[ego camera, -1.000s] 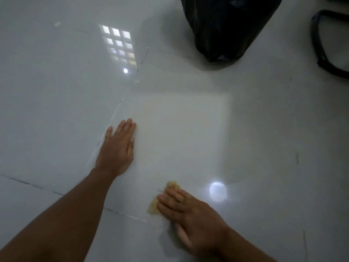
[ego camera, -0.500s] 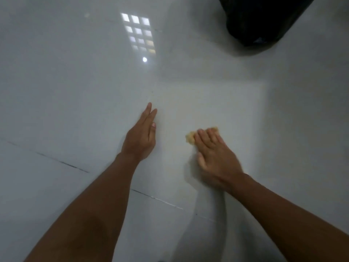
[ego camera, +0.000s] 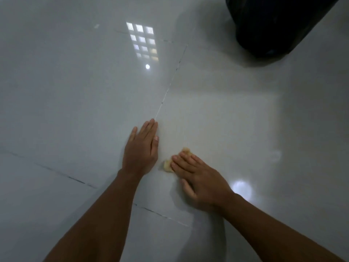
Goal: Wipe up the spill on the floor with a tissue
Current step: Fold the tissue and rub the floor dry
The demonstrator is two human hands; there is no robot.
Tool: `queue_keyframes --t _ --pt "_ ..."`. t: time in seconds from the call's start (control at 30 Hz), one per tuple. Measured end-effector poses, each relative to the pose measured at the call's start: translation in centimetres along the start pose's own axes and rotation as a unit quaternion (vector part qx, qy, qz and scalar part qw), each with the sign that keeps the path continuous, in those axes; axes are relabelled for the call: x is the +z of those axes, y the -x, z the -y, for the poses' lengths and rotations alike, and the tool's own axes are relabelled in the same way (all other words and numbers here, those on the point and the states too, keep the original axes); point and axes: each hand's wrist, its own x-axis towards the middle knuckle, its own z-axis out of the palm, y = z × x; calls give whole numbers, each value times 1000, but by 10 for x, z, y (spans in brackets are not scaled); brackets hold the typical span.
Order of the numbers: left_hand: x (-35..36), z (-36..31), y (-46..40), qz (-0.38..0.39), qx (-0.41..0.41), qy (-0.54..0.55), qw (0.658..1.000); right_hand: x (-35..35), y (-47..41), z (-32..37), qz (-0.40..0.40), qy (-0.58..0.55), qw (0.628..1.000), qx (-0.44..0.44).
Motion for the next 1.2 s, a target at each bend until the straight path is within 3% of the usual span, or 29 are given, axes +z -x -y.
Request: queue_keyframes --t 0.1,0.33,0.6,0.9,1.1,1.13,1.2 --pt "-1 -3 -9 -17 -19 -18 1000 -28 -39 -48 -30 3 996 80" --pt "10 1 -54 17 57 -46 997 -70 -151 -130 -50 -3 990 133" --pt "8 -2 -56 19 77 -29 996 -99 -105 -203 -82 -19 934 347" --pt "3 -2 -56 25 77 -41 996 -101 -197 -186 -50 -32 954 295" --pt "-1 -2 -58 26 72 -37 996 -75 -169 -117 -34 -25 994 104" --pt "-1 -2 -58 28 74 -38 996 -74 -157 -125 -51 -12 993 109" --pt "1 -2 -59 32 76 -39 996 -87 -156 -160 -75 14 976 205"
